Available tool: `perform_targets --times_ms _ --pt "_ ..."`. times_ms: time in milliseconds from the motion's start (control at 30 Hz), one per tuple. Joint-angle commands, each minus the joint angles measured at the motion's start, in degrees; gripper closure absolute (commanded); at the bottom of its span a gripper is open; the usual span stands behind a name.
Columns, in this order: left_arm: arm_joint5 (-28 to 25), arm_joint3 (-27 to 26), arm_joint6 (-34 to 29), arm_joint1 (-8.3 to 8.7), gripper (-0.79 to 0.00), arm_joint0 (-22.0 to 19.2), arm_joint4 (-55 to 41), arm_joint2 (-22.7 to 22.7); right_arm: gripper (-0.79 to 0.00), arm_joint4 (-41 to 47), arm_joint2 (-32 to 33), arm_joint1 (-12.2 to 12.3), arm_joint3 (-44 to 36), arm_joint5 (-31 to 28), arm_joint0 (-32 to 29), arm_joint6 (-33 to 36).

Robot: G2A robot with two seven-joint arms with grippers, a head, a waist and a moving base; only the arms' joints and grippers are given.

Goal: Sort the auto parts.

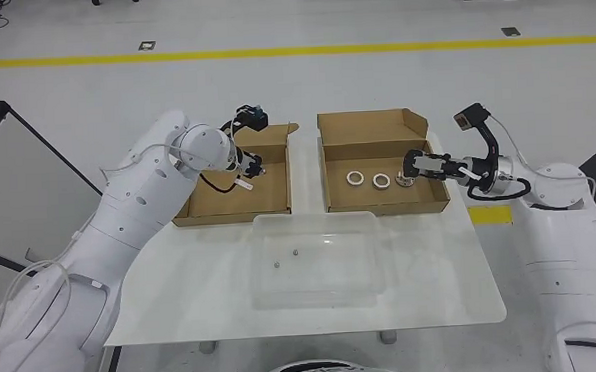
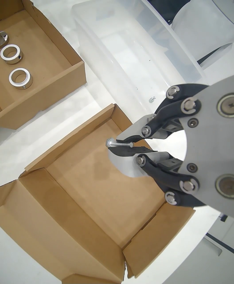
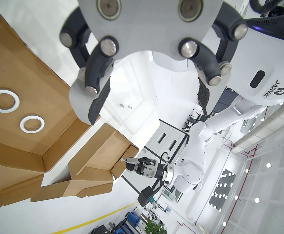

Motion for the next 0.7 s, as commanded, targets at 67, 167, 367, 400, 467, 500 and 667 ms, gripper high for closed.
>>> perform_targets --times_ms 67,167,367,400,467,500,667 --pt "-0.07 -0.10 0.98 0.03 0.000 0.53 0.20 -0.04 -0.785 0.00 0.00 0.00 0.00 0.00 0.00 0.00" --pt "0.91 -0.14 1.18 0.01 0.000 0.97 1.78 0.20 -0.785 0.00 0.00 0.00 0.00 0.00 0.00 0.00" --pt "4.86 2.09 -0.29 -1.26 0.000 -0.34 4.20 2.65 -0.785 0.00 0.00 0.00 0.00 0.00 0.00 0.00" --pt "5.53 2.78 -0.41 -1.65 0.000 -0.69 4.25 3.27 -0.785 0.00 0.00 0.00 0.00 0.00 0.00 0.00" --pt "6.88 4.52 -0.37 -2.57 0.000 -1.60 4.61 4.66 -0.785 0.00 0.00 0.00 0.00 0.00 0.00 0.00" --pt "7.37 5.55 -0.48 -3.09 0.000 -2.10 4.43 5.34 -0.785 0.00 0.00 0.00 0.00 0.00 0.00 0.00" --pt "8.96 11.65 0.58 -6.17 0.000 -4.64 4.53 9.30 -0.785 0.00 0.00 0.00 0.00 0.00 0.00 0.00"
